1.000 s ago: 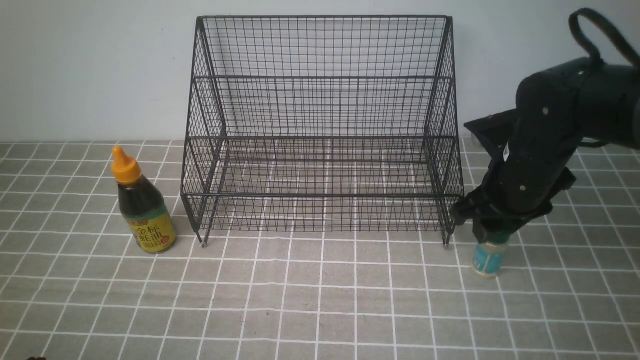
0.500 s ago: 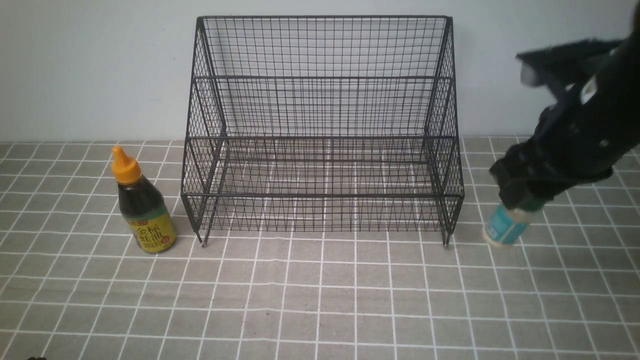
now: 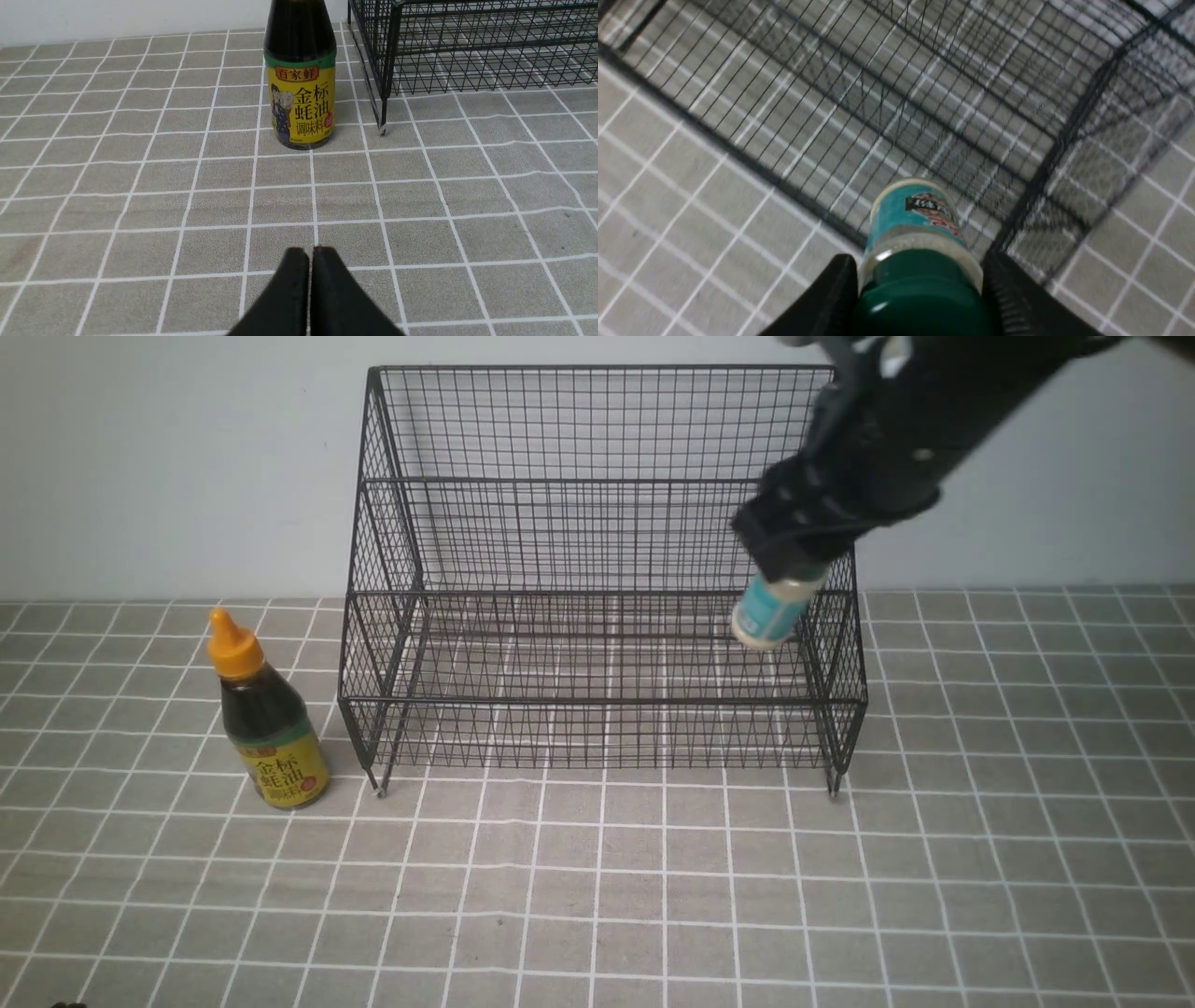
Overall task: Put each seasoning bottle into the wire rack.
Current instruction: Use the right arm to put the condiment bottle back on the shelf
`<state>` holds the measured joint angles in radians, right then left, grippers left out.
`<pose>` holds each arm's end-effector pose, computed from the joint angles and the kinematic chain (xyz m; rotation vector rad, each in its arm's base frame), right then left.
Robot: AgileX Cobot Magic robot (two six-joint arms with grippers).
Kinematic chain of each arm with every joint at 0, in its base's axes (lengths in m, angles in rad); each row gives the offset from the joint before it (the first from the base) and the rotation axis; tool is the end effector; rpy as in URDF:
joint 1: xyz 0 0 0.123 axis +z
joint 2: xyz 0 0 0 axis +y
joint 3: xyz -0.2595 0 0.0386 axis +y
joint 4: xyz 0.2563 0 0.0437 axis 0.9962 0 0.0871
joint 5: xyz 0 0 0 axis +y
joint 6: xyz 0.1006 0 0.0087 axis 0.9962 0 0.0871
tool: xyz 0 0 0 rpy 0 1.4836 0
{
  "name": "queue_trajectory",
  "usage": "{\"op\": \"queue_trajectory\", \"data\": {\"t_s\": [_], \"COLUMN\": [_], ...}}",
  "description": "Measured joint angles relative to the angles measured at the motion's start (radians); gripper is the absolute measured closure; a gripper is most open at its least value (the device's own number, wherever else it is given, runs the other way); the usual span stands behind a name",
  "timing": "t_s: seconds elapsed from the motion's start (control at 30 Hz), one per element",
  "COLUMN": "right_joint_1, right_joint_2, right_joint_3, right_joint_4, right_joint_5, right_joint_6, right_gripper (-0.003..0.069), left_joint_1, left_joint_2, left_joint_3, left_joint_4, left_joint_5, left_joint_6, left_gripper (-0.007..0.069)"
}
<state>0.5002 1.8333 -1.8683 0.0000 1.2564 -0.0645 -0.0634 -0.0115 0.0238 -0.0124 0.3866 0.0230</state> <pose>0.3526 0.1927 0.3247 -0.7557 2.6050 0.1300 0.0928 -0.0064 0.1681 0.0737 1.8812 -0.0400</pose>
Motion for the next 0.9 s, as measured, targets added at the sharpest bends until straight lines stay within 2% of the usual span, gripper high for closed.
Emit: {"op": "queue_trajectory", "data": {"t_s": [0.2,0.47,0.63,0.73,0.9], "right_joint_1": [0.000,0.000,0.000,0.000,0.000], "right_joint_2": [0.184,0.286,0.287,0.284,0.235], "right_joint_3": [-0.086,-0.089,-0.092,-0.092,-0.092], "right_joint_4": [0.006,0.012,0.012,0.013,0.014], "right_joint_5": [0.007,-0.001,-0.008,-0.006,-0.002], "right_joint_6": [0.003,0.004,0.021,0.027,0.031], "right_gripper": [0.0342,0.0337,0.0247,0.0155,0.0133], "left_joint_1": [0.000,0.000,0.000,0.000,0.000], "left_joint_2": [0.000,0.000,0.000,0.000,0.000], "left_joint_3": [0.000,0.000,0.000,0.000,0.000], "left_joint_4": [0.000,0.000,0.000,0.000,0.000], "left_joint_5": [0.000,0.000,0.000,0.000,0.000], "left_joint_6": [0.000,0.000,0.000,0.000,0.000], "left_gripper": [0.0634,0.0634,0.0634,0.0634,0.0634]}}
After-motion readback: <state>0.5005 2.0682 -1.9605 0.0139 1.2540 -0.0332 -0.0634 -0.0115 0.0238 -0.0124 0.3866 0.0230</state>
